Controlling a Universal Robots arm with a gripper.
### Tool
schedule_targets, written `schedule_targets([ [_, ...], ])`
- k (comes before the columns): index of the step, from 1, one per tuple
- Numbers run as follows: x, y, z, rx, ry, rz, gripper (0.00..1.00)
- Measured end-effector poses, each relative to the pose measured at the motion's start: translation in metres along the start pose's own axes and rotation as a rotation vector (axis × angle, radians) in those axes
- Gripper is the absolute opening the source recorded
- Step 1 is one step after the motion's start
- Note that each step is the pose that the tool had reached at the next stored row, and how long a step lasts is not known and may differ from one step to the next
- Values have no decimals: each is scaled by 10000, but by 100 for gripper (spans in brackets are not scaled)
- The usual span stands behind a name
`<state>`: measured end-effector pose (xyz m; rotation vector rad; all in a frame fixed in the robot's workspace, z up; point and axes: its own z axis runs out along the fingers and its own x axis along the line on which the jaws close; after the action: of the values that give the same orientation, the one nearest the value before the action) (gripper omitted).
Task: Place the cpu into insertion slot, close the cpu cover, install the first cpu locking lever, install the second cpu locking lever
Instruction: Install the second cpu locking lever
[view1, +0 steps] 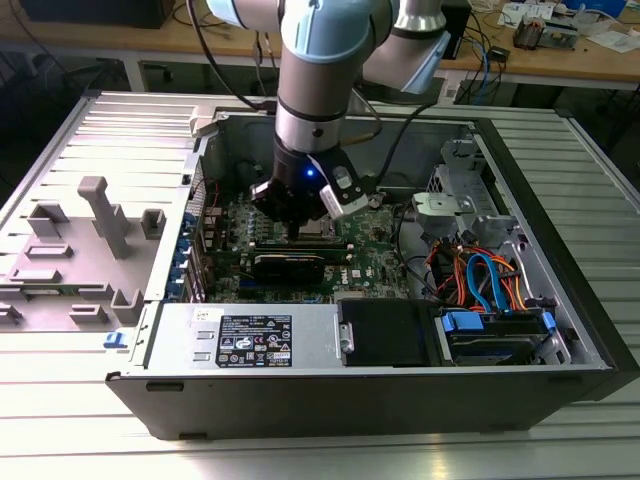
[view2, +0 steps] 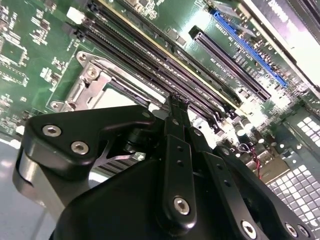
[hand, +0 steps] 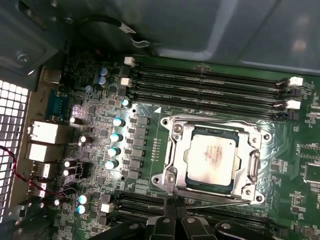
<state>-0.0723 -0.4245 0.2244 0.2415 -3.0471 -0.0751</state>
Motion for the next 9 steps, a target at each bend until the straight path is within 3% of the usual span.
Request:
schedule_targets([
  [5,25,-31,47,-57,23,-221,11],
  [9,42,-48,51,-239,2,-354,11],
])
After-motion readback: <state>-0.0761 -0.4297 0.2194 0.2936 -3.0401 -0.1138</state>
